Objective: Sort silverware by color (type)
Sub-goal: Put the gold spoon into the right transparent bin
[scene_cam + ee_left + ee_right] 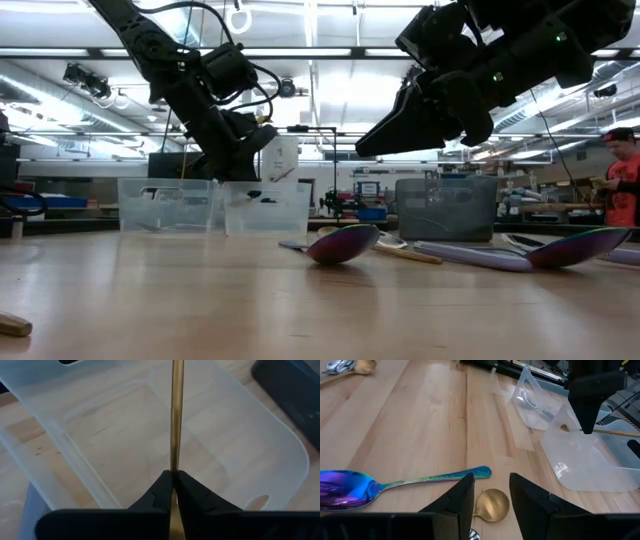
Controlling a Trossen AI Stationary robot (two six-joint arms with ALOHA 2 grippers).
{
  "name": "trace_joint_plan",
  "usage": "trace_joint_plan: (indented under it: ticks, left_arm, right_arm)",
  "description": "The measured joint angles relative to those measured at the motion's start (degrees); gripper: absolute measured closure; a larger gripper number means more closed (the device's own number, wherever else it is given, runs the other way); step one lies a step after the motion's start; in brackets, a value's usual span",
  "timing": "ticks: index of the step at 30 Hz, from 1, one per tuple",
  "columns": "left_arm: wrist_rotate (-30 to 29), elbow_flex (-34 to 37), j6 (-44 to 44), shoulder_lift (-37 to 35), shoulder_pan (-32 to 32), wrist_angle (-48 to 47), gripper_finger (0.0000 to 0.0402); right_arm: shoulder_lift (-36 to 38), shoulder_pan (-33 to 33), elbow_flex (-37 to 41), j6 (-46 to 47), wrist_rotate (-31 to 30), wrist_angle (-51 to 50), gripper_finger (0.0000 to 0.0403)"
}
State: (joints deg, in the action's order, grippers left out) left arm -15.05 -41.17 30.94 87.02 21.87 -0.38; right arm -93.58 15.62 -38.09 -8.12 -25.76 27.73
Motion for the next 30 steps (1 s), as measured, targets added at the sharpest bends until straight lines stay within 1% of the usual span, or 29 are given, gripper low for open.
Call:
trace_joint_plan:
  ticks: [3,9,13,19,21,25,30]
  left_arm:
    - [-0.16,0.0,0.0,0.0,0.02,0.02,0.0345]
    - [-0.43,0.0,-0.33,-0.06,0.0,0.09,0.0278]
    - [-1.71,-0.02,-4.39,-1.48,-0.74,1.52,0.025]
    - [-8.73,-0.04,-15.23,-3.26,-6.36,4.86,0.0247]
    - [-9.67,-0.03,-18.75,-3.26,-8.74,5.68,0.0247]
    - [-9.8,-0.78,-24.32,-3.26,-13.27,6.22,0.0247]
    - [-8.97,-2.08,-25.42,-3.26,-19.44,5.38,0.0247]
  right_arm:
    - [0.0,0.0,0.0,0.0,0.01,0.01,0.0269]
    - [0.0,0.0,0.0,0.2,0.0,-0.26,0.0269]
    - [0.0,0.0,0.0,0.19,0.0,-0.32,0.0269]
    - [0.0,0.0,0.0,0.2,0.0,-0.37,0.0269]
    - [0.0,0.0,0.0,0.2,0.0,-0.39,0.0269]
    - [0.0,0.0,0.0,0.22,-0.02,-0.37,0.0269]
    - [0.0,0.0,0.0,0.23,-0.03,-0.39,0.0269]
